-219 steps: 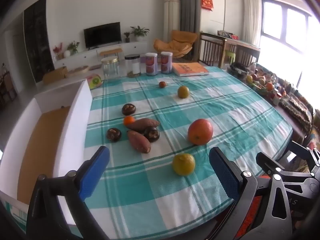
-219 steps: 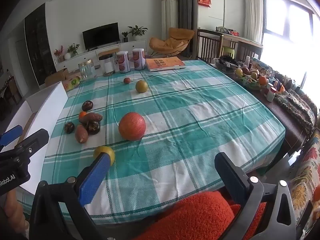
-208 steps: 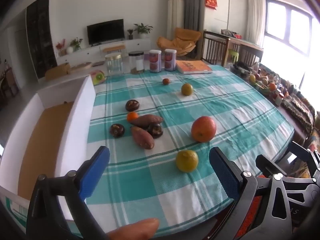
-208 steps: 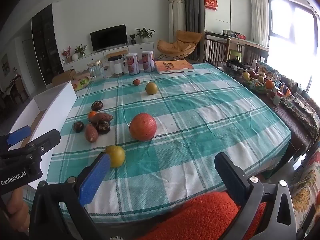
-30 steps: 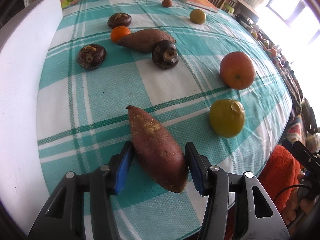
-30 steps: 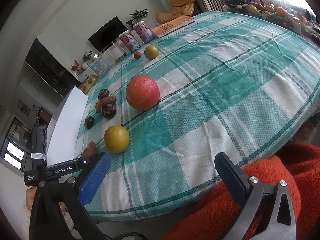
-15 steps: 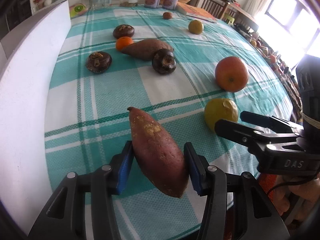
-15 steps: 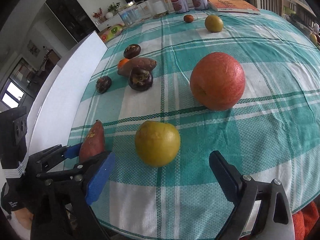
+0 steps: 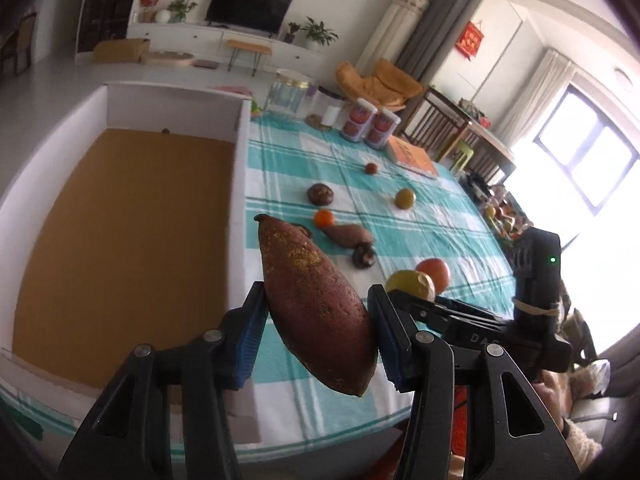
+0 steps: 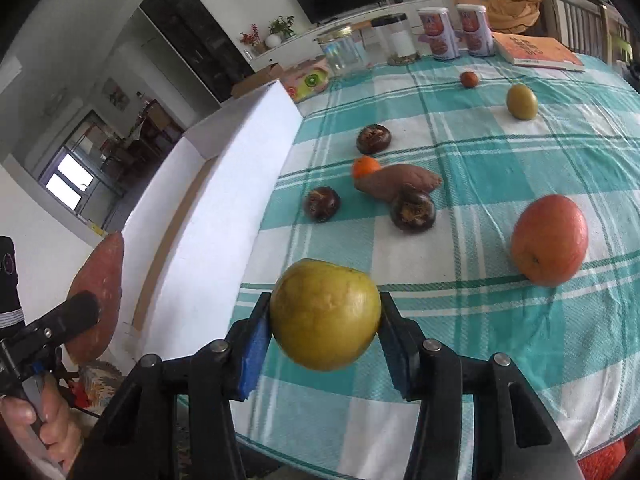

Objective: Organize fruits
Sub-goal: 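Carry both fruits over the white box and open both tools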

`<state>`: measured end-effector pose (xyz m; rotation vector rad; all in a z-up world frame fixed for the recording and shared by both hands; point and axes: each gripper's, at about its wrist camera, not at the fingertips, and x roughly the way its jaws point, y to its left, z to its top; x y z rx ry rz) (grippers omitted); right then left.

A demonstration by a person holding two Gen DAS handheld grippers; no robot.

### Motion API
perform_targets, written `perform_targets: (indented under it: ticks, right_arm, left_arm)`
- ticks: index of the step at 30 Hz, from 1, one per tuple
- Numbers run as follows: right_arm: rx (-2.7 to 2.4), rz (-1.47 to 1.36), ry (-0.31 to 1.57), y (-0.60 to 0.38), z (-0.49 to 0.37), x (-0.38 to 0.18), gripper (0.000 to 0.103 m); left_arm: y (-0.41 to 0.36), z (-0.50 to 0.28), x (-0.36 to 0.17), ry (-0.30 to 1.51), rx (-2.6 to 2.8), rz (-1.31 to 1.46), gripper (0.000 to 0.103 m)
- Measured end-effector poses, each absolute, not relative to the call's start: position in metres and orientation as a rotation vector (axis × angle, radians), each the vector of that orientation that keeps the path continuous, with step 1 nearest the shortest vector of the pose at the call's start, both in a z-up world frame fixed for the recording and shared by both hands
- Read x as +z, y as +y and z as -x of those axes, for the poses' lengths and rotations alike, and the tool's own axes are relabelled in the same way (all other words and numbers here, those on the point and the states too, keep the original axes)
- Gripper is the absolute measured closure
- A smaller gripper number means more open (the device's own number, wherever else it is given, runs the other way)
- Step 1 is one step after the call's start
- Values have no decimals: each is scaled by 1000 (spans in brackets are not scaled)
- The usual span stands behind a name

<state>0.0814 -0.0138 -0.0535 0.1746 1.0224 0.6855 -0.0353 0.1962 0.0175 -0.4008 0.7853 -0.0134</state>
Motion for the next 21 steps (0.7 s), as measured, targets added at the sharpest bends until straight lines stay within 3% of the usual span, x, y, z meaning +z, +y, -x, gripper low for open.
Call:
perform_targets:
  ticks: [7, 13, 16, 18, 21]
  right_arm:
    - [957, 18, 1039, 138, -50, -46, 52]
    - [948, 184, 1051, 192, -38, -78, 52]
    - [932, 166, 1011, 180, -35, -68, 43]
    - [903, 154, 952, 158, -34, -55, 35]
    - [840, 115, 878, 116, -29, -41, 26]
  left_arm:
    - [296, 49, -24, 840, 351, 401, 50]
    - [310, 50, -56, 923, 437, 374, 49]
    - [301, 49, -55, 906, 436, 342, 37]
    - [298, 50, -47, 864, 433, 337, 22]
    - [284, 42, -34, 805, 382, 348, 21]
